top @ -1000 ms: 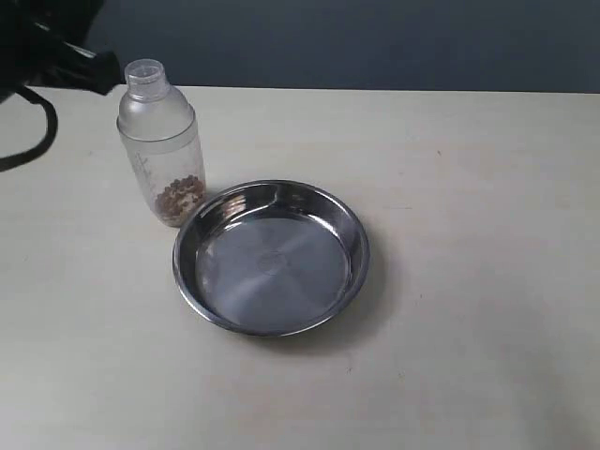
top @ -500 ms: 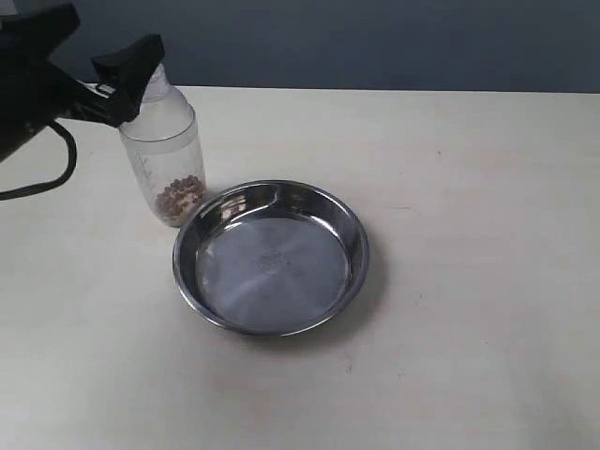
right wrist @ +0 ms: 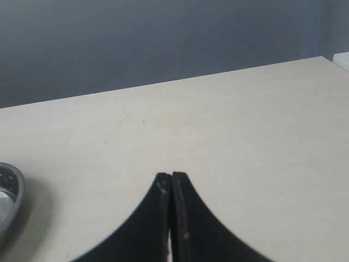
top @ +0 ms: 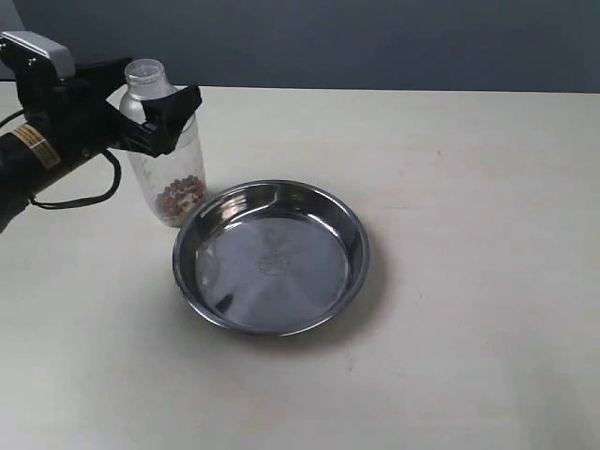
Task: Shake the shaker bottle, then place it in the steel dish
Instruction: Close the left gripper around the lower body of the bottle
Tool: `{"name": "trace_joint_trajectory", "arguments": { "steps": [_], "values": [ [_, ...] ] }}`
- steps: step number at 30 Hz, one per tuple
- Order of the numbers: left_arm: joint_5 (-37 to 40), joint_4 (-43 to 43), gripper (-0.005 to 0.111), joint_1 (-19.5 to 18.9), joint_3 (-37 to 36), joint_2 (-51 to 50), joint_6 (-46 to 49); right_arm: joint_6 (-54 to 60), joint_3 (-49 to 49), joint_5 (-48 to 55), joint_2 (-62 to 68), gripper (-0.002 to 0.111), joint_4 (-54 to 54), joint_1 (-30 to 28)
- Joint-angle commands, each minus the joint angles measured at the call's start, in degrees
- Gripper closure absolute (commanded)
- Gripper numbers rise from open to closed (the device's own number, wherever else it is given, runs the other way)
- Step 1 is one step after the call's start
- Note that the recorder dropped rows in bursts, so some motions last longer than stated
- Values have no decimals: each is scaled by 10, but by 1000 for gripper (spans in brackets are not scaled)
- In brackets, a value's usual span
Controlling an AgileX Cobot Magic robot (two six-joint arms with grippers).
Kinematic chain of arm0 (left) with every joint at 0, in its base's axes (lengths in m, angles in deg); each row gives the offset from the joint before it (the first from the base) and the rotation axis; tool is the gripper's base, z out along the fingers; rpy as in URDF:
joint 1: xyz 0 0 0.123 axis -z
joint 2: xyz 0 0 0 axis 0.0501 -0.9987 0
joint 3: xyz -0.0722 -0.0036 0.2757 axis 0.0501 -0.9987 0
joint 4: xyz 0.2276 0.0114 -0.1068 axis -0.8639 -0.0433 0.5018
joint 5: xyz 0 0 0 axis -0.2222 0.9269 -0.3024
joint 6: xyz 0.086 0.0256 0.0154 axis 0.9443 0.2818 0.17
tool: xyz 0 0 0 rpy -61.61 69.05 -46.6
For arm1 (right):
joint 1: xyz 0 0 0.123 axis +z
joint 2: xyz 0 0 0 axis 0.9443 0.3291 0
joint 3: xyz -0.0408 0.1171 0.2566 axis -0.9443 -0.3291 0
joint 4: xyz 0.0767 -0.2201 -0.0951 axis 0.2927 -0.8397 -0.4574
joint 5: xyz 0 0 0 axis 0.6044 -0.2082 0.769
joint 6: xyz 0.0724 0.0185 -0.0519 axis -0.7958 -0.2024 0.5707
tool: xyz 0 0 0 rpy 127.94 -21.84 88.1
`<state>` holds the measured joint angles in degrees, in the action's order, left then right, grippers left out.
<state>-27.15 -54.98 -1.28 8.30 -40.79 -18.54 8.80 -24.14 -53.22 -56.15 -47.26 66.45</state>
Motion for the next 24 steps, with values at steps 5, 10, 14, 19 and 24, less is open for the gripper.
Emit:
{"name": "trace_joint_trajectory", "arguments": {
  "steps": [5,10,14,19,24],
  "values": [
    [-8,-14,1,-3,23,-72,0,1,-1,-4,-3,109,-1,-2],
    [-8,-5,1,-3,23,-104,3,1,-1,-4,-3,109,-1,-2],
    [-8,-6,1,-3,31,-125,3,1,-1,-4,-3,109,-1,-2],
    [-2,-9,1,-3,46,-149,3,1,-1,-4,-3,109,-1,-2],
    [12,-2,2,-3,57,-163,3,1,-1,-4,-3,109,-1,-2]
  ]
}}
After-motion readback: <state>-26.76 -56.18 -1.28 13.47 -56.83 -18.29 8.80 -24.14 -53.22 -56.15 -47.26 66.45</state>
